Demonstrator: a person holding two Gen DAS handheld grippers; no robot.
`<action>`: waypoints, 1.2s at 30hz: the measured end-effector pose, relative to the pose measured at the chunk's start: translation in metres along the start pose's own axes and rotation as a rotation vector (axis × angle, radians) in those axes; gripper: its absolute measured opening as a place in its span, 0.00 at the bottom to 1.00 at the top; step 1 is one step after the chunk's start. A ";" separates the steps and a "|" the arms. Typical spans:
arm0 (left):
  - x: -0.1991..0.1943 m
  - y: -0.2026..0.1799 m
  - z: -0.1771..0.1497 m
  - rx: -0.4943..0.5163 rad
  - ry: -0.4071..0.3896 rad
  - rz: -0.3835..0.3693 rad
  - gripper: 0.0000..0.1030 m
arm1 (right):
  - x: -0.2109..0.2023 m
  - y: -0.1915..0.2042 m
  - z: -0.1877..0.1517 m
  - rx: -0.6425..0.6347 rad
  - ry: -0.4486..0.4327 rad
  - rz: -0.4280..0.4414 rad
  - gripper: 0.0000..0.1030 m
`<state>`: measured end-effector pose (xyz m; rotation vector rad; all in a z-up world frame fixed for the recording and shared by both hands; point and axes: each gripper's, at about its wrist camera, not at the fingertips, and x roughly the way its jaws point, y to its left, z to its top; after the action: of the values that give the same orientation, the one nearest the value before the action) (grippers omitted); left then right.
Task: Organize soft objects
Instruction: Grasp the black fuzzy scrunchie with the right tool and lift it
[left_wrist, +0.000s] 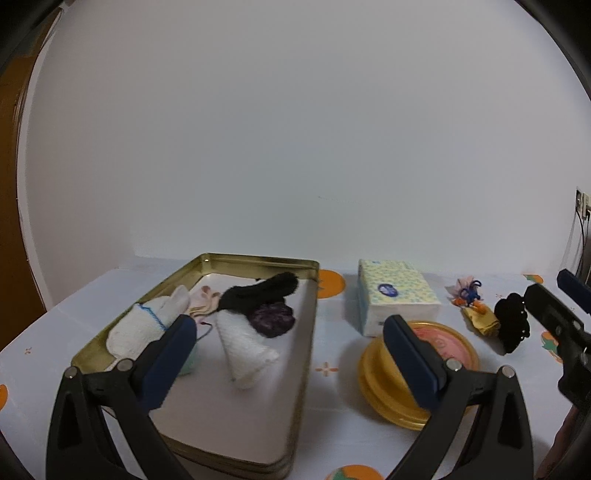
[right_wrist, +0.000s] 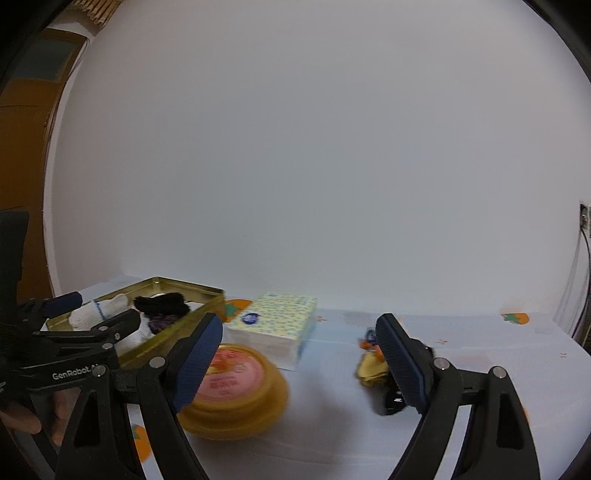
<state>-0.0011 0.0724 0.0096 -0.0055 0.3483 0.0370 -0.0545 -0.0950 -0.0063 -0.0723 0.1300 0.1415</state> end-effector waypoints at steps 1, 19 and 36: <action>0.000 -0.003 0.000 0.001 0.000 -0.004 0.99 | -0.002 -0.003 0.000 -0.001 -0.001 -0.008 0.84; -0.001 -0.051 -0.003 0.033 0.013 -0.058 0.99 | -0.013 -0.097 -0.006 0.086 0.076 -0.168 0.84; -0.005 -0.126 -0.006 0.138 0.028 -0.168 1.00 | 0.031 -0.145 -0.011 0.215 0.261 -0.074 0.84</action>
<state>-0.0029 -0.0538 0.0058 0.1018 0.3767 -0.1537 -0.0042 -0.2349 -0.0120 0.1192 0.4014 0.0432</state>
